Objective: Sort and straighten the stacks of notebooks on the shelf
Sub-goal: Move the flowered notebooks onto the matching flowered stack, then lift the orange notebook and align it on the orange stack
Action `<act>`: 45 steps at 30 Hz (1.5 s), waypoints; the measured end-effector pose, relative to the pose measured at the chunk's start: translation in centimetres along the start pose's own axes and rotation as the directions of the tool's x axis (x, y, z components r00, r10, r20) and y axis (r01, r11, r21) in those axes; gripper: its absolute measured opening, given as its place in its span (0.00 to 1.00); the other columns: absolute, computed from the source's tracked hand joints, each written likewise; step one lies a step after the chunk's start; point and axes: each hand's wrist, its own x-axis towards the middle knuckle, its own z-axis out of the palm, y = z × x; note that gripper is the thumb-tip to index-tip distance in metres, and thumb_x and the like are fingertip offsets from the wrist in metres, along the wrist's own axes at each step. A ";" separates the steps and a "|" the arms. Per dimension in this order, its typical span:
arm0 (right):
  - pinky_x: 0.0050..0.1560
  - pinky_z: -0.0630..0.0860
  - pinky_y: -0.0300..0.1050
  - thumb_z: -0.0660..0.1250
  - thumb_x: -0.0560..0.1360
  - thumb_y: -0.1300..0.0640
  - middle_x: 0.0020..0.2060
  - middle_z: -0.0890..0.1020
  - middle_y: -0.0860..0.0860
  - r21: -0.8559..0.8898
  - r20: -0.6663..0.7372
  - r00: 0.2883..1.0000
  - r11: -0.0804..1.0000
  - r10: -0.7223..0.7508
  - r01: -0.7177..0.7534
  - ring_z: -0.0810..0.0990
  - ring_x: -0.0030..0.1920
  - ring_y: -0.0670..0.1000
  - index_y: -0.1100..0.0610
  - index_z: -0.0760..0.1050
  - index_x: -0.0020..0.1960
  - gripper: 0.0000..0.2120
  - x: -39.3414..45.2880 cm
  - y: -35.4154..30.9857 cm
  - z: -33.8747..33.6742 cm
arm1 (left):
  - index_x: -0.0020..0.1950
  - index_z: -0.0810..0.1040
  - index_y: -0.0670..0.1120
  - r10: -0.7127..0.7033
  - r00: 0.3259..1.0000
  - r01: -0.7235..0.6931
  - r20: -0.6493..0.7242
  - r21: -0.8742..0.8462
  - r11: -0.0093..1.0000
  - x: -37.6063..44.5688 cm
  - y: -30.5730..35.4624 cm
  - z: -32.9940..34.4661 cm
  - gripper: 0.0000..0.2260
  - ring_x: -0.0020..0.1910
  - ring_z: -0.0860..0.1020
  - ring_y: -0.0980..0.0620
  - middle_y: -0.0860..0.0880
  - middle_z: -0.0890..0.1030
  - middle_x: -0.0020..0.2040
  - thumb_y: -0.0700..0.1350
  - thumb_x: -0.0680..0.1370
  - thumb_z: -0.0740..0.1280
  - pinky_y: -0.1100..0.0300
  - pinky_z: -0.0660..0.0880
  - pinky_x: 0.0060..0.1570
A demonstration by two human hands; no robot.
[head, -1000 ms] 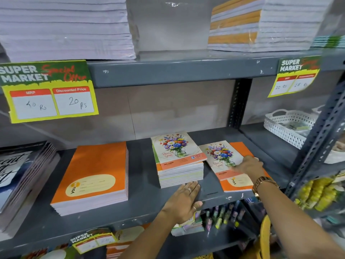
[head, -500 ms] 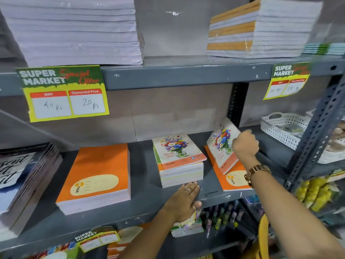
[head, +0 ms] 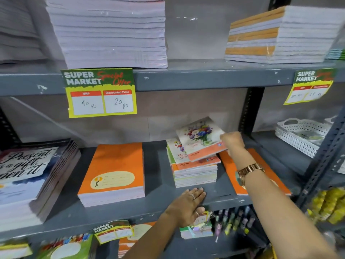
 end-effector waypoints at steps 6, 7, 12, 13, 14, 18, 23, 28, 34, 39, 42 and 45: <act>0.54 0.74 0.50 0.65 0.74 0.58 0.58 0.78 0.64 -0.139 0.031 0.998 0.989 0.050 -0.045 0.76 0.59 0.63 0.66 0.74 0.57 0.15 -1.3 1.9 2.9 | 0.75 0.47 0.46 -0.011 1.000 0.011 -0.014 -0.013 1.000 -0.3 -0.4 -0.3 0.24 0.76 0.46 0.51 0.47 0.48 0.78 0.49 0.82 0.51 0.56 0.41 0.75; 0.53 0.75 0.50 0.65 0.74 0.57 0.58 0.78 0.64 -0.159 0.007 0.999 0.987 0.036 -0.035 0.76 0.58 0.64 0.65 0.74 0.57 0.15 -1.5 1.9 3.1 | 0.75 0.47 0.46 -0.013 1.000 0.013 -0.015 -0.009 1.000 -0.3 -0.4 -0.2 0.24 0.76 0.46 0.51 0.48 0.48 0.78 0.49 0.82 0.51 0.56 0.42 0.75; 0.50 0.75 0.50 0.64 0.75 0.56 0.57 0.78 0.63 -0.316 -0.023 0.995 0.945 -0.098 0.086 0.77 0.57 0.63 0.64 0.74 0.56 0.14 -2.7 1.8 4.2 | 0.75 0.47 0.47 -0.018 1.000 0.018 -0.010 0.004 1.000 -0.2 -0.5 0.0 0.24 0.76 0.46 0.51 0.48 0.48 0.78 0.50 0.82 0.51 0.56 0.42 0.75; 0.49 0.75 0.50 0.64 0.75 0.56 0.56 0.78 0.63 -0.331 -0.024 0.993 0.938 -0.116 0.101 0.77 0.56 0.63 0.64 0.74 0.55 0.14 -2.9 1.9 4.4 | 0.75 0.47 0.47 -0.019 1.000 0.019 -0.010 0.004 1.000 -0.2 -0.5 0.0 0.24 0.76 0.46 0.51 0.48 0.48 0.78 0.50 0.82 0.51 0.56 0.42 0.75; 0.49 0.76 0.50 0.65 0.75 0.56 0.56 0.78 0.63 -0.344 -0.026 0.991 0.932 -0.130 0.113 0.77 0.55 0.63 0.65 0.74 0.55 0.14 -3.0 1.9 4.5 | 0.75 0.47 0.47 -0.018 1.000 0.018 -0.011 0.005 1.000 -0.2 -0.4 0.0 0.24 0.76 0.46 0.51 0.48 0.48 0.78 0.51 0.81 0.51 0.56 0.42 0.75; 0.50 0.76 0.51 0.65 0.74 0.57 0.56 0.77 0.63 -0.399 -0.018 0.985 0.904 -0.174 0.153 0.77 0.55 0.63 0.65 0.74 0.55 0.14 -3.1 1.8 4.7 | 0.75 0.47 0.47 -0.011 1.000 0.011 -0.016 0.023 1.000 -0.3 -0.5 0.0 0.24 0.76 0.47 0.50 0.48 0.48 0.78 0.51 0.81 0.51 0.55 0.42 0.75; 0.54 0.74 0.52 0.64 0.75 0.53 0.55 0.78 0.63 -0.465 -0.050 0.969 0.864 -0.244 0.193 0.76 0.56 0.63 0.64 0.75 0.54 0.15 -2.5 2.6 3.7 | 0.75 0.47 0.46 -0.032 0.999 0.033 -0.041 0.037 0.999 -0.2 -0.1 0.3 0.24 0.76 0.47 0.50 0.48 0.49 0.78 0.51 0.82 0.50 0.55 0.42 0.75; 0.54 0.73 0.53 0.62 0.76 0.53 0.54 0.79 0.64 -0.413 -0.164 0.975 0.908 -0.151 0.072 0.77 0.55 0.64 0.64 0.76 0.53 0.15 -1.0 5.1 1.0 | 0.75 0.46 0.45 -0.058 0.998 0.060 -0.031 0.050 0.997 0.5 0.4 0.4 0.24 0.76 0.46 0.50 0.47 0.47 0.78 0.52 0.82 0.48 0.57 0.42 0.75; 0.56 0.73 0.52 0.64 0.73 0.56 0.58 0.77 0.63 -0.472 -0.142 0.989 0.877 0.026 -0.091 0.75 0.59 0.64 0.65 0.75 0.57 0.16 0.2 9.1 -3.1 | 0.75 0.47 0.43 -0.062 0.998 0.062 -0.025 0.001 0.998 2.9 1.7 0.4 0.24 0.76 0.46 0.49 0.45 0.48 0.78 0.50 0.82 0.48 0.57 0.43 0.75; 0.61 0.68 0.55 0.62 0.71 0.58 0.62 0.72 0.62 -0.538 -0.084 0.979 0.818 0.186 -0.201 0.69 0.62 0.64 0.64 0.71 0.61 0.20 0.6 12.0 -5.8 | 0.75 0.48 0.41 -0.059 0.998 0.058 -0.029 -0.036 0.998 5.0 3.6 0.5 0.24 0.76 0.47 0.47 0.43 0.49 0.78 0.50 0.82 0.48 0.56 0.44 0.75; 0.62 0.70 0.57 0.63 0.72 0.55 0.62 0.73 0.60 -0.599 -0.089 0.953 0.749 0.291 -0.285 0.71 0.62 0.63 0.63 0.70 0.63 0.22 0.5 13.5 -6.8 | 0.75 0.49 0.41 -0.055 0.998 0.053 -0.042 -0.064 0.997 6.3 4.7 0.8 0.24 0.76 0.47 0.47 0.43 0.49 0.78 0.50 0.82 0.48 0.56 0.44 0.75; 0.61 0.71 0.60 0.62 0.72 0.51 0.61 0.74 0.61 -0.590 -0.059 0.941 0.749 0.332 -0.301 0.73 0.60 0.63 0.64 0.71 0.62 0.23 0.8 14.5 -7.0 | 0.75 0.49 0.41 -0.074 0.996 0.071 -0.039 -0.073 0.995 7.8 5.5 1.1 0.24 0.76 0.47 0.48 0.44 0.49 0.78 0.51 0.82 0.48 0.56 0.44 0.76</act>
